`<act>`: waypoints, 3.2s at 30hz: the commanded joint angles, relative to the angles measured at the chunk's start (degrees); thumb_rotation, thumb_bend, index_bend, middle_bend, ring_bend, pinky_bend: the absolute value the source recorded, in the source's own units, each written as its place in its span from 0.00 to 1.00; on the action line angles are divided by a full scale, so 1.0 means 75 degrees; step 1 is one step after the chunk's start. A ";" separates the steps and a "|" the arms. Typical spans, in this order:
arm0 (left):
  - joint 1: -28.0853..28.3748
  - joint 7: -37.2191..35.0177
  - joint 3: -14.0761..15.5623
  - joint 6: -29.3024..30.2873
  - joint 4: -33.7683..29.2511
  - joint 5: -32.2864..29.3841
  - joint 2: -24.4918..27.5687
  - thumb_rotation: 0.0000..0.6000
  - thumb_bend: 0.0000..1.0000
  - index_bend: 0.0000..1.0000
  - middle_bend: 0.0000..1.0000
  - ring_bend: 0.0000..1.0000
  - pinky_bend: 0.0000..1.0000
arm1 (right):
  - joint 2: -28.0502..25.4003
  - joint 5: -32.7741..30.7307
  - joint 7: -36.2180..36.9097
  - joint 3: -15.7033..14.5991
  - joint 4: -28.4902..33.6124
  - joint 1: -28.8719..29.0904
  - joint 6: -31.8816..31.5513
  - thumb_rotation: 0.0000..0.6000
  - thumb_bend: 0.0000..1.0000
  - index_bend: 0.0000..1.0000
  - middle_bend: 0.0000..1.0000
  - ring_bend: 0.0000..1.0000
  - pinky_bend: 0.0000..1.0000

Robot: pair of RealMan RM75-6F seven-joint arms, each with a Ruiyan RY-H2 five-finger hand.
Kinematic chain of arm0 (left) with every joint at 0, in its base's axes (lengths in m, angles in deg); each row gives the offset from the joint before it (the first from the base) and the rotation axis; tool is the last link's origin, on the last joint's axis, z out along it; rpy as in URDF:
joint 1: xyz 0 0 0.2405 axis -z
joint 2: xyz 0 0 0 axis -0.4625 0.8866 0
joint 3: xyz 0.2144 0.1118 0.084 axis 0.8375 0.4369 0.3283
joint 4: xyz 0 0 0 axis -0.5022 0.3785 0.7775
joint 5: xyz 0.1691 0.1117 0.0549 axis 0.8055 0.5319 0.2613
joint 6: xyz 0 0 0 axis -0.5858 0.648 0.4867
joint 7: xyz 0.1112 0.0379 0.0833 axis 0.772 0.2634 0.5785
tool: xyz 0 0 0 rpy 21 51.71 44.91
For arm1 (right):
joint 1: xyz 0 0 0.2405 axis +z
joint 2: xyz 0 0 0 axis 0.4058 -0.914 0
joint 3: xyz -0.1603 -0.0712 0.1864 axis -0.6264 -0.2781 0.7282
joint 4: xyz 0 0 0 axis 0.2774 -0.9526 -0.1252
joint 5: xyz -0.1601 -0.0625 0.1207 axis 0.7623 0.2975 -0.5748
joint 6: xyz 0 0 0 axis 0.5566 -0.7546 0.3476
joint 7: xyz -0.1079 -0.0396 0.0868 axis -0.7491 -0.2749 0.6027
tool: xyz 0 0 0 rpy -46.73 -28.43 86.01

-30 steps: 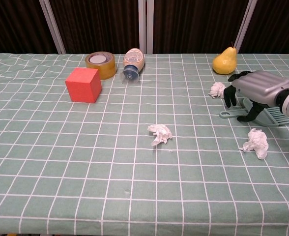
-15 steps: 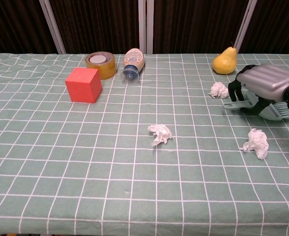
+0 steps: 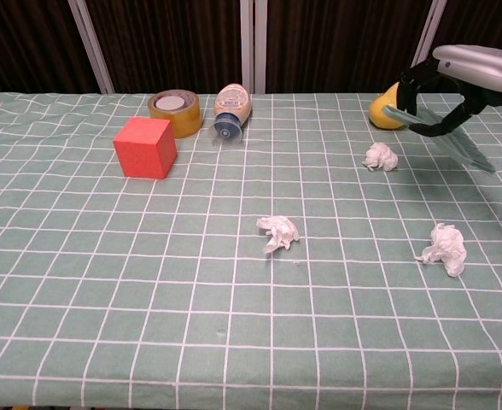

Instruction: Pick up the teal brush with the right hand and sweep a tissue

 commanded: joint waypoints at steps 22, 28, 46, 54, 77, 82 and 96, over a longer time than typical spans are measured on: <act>0.0078 0.0821 -0.0094 -0.0143 -0.0767 -0.0300 0.0337 1.00 0.04 0.10 0.10 0.04 0.05 | 0.2517 0.1184 0.7000 -0.1043 -0.3774 0.1639 -0.0354 1.00 0.54 0.65 0.57 0.25 0.21; 0.0087 0.0770 -0.0087 -0.0120 -0.0747 -0.0251 0.0323 1.00 0.04 0.10 0.10 0.04 0.05 | 0.2665 0.1317 0.7442 -0.1136 -0.3380 0.1695 -0.0995 1.00 0.54 0.65 0.57 0.25 0.21; 0.0030 0.0273 -0.0030 -0.0020 -0.0434 -0.0085 0.0235 1.00 0.04 0.10 0.10 0.04 0.05 | 0.0993 0.0917 0.5460 -0.0901 -0.0437 0.1077 -0.2177 1.00 0.57 0.65 0.57 0.25 0.21; 0.0158 0.0141 -0.0062 -0.0116 -0.0284 0.0028 0.0161 1.00 0.04 0.10 0.10 0.04 0.05 | -0.0931 -0.0018 0.2674 -0.1219 0.2496 -0.0611 -0.2628 1.00 0.57 0.65 0.56 0.24 0.21; 0.0167 -0.0050 -0.0040 -0.0042 -0.0117 0.0125 0.0104 1.00 0.04 0.10 0.10 0.04 0.05 | 0.0375 -0.0694 0.1305 -0.0767 0.2637 -0.1957 -0.2277 1.00 0.57 0.63 0.55 0.23 0.17; 0.0109 -0.0137 -0.0007 0.0034 -0.0099 0.0156 0.0097 1.00 0.04 0.10 0.10 0.04 0.05 | 0.0872 -0.0750 0.1262 -0.0334 0.2420 -0.1476 -0.1645 1.00 0.57 0.61 0.54 0.23 0.16; 0.0022 -0.0148 0.0007 0.0120 -0.0092 0.0132 0.0093 1.00 0.04 0.10 0.10 0.04 0.05 | 0.2398 -0.0614 0.1524 0.0504 0.1166 -0.0230 -0.0756 1.00 0.57 0.60 0.53 0.22 0.15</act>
